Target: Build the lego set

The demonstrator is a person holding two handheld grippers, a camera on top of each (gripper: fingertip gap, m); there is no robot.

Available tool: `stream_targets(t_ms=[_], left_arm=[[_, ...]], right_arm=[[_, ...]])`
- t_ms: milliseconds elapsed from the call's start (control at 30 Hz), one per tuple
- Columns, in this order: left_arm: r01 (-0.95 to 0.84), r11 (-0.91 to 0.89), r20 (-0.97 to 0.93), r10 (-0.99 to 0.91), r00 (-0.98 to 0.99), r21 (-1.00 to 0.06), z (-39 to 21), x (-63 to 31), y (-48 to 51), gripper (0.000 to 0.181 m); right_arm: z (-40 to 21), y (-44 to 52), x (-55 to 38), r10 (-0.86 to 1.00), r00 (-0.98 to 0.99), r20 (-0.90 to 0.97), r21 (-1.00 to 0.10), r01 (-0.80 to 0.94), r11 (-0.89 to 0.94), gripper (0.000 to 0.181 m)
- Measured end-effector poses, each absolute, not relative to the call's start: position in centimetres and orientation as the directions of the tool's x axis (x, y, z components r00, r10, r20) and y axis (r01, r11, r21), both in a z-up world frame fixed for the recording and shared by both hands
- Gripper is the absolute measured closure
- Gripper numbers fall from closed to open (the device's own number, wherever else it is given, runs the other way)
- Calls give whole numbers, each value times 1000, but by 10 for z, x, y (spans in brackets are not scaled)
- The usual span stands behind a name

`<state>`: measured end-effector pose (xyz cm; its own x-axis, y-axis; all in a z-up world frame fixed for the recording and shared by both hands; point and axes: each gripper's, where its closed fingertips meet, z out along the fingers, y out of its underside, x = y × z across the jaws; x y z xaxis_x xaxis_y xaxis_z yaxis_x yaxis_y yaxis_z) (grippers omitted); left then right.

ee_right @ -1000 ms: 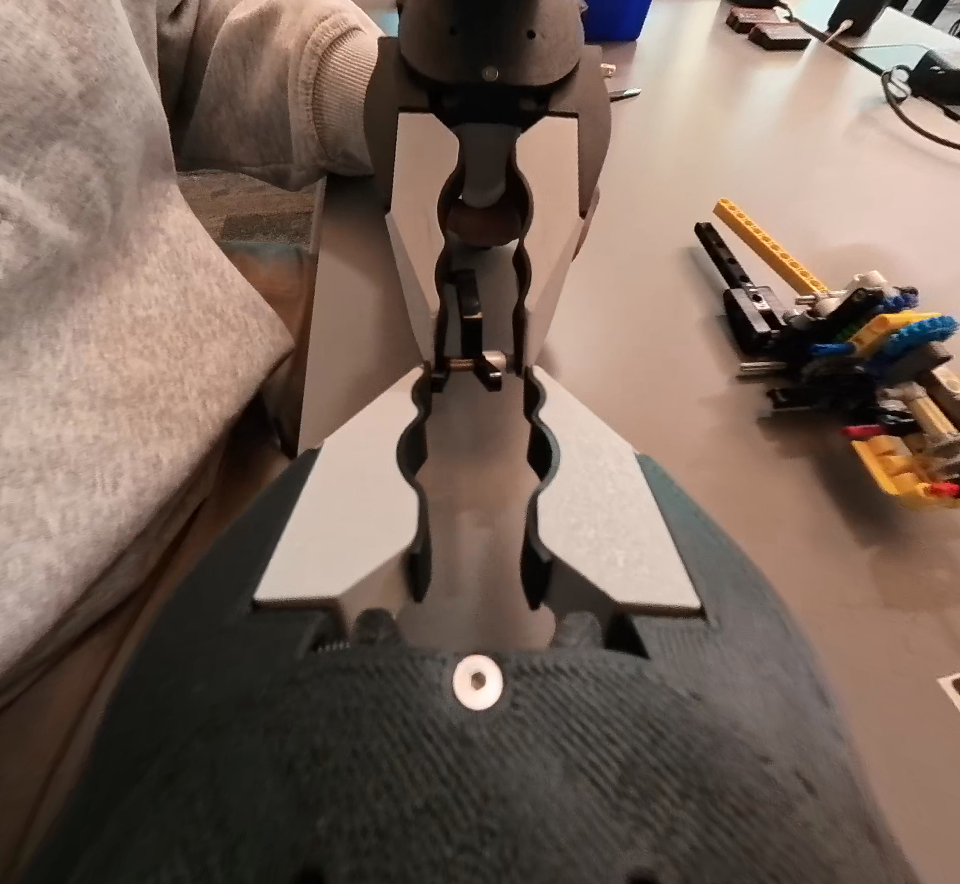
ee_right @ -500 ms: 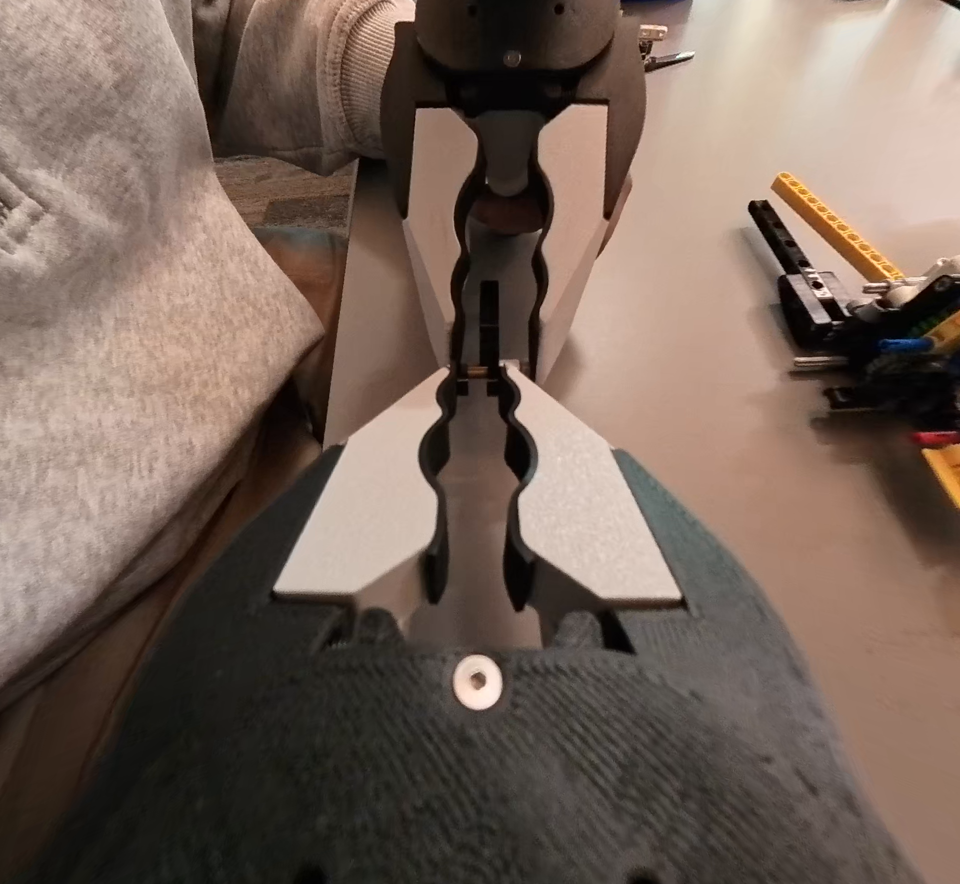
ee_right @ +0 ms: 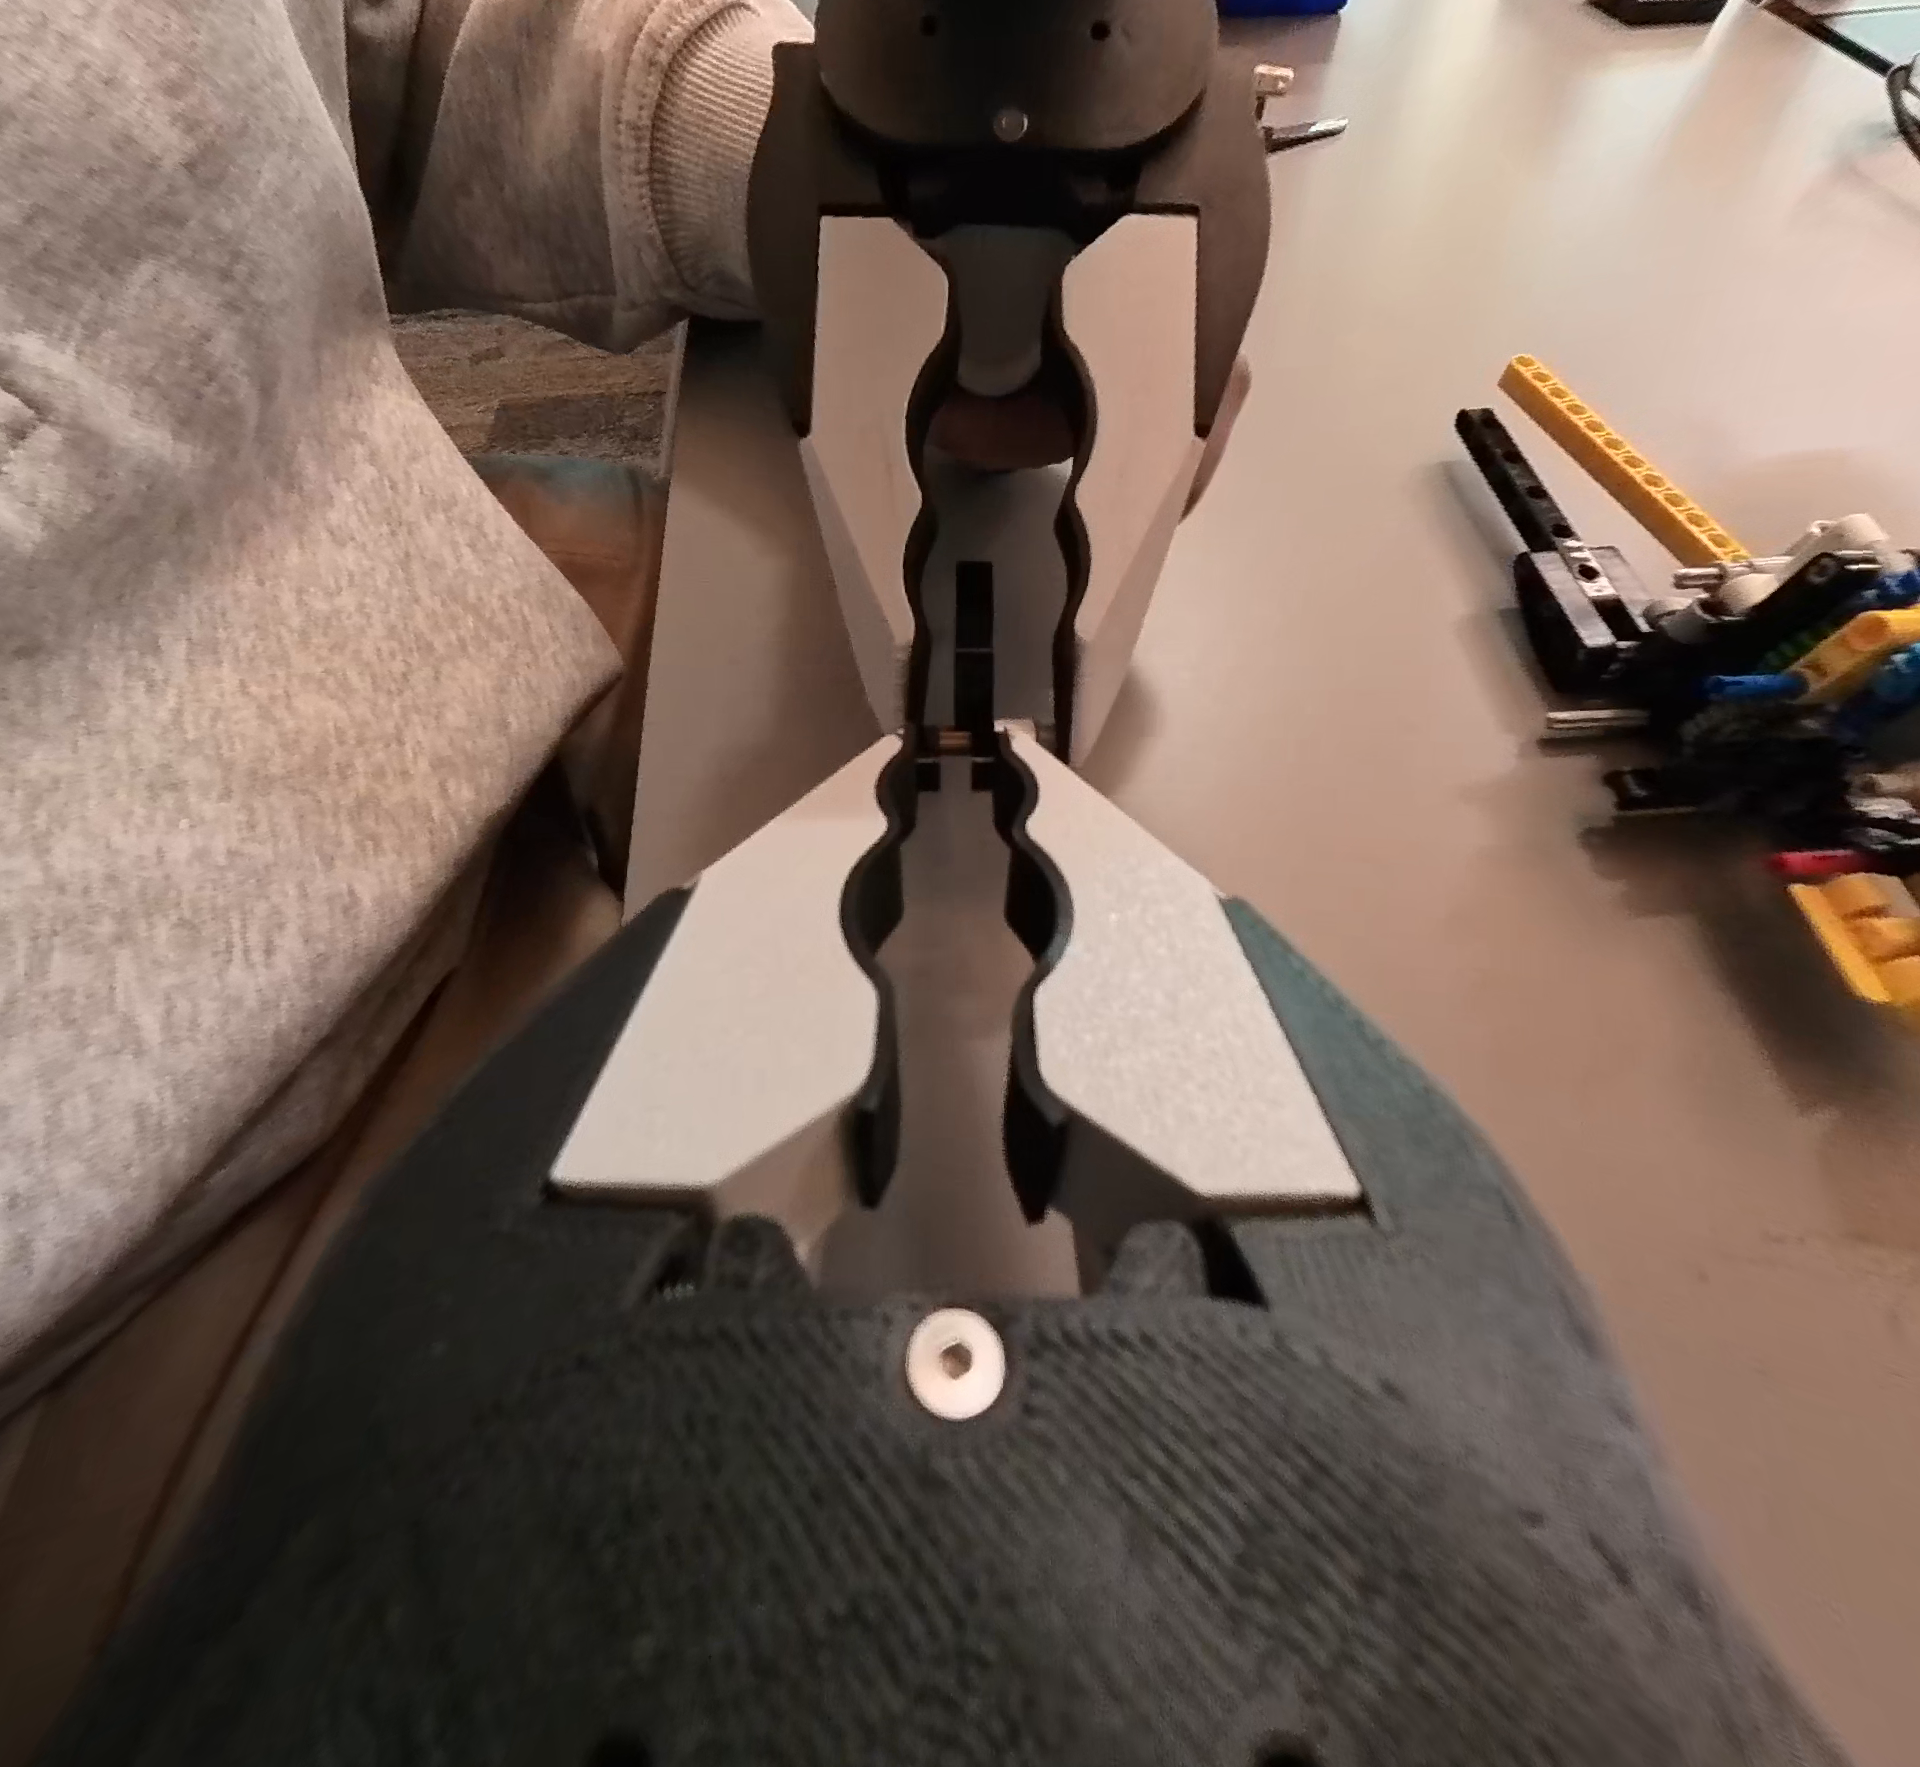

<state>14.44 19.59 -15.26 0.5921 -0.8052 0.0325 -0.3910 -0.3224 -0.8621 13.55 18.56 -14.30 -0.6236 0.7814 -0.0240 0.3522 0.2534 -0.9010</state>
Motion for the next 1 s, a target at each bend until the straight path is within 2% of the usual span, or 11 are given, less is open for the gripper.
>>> stream_targets(t_ms=[167,333,500,733,1000], left_arm=[[-372,-362,73,-793,605,-855,-154,141,197,150],[-361,-374,96,-796,597,-854,-154,141,196,155],[-378,-398,109,-794,598,-836,-159,141,196,155],[-470,-411,79,-812,579,-781,-175,145,191,155],[-523,-440,83,-817,571,-730,-187,146,187,156]], right_arm=[[-139,188,135,789,-613,-26,-911,339,234,169],[-140,189,135,793,-608,-36,-910,348,226,168],[-144,196,135,817,-576,-30,-902,368,227,153],[-160,190,136,800,-600,-28,-851,434,296,145],[-177,182,140,771,-637,0,-792,471,389,157]])
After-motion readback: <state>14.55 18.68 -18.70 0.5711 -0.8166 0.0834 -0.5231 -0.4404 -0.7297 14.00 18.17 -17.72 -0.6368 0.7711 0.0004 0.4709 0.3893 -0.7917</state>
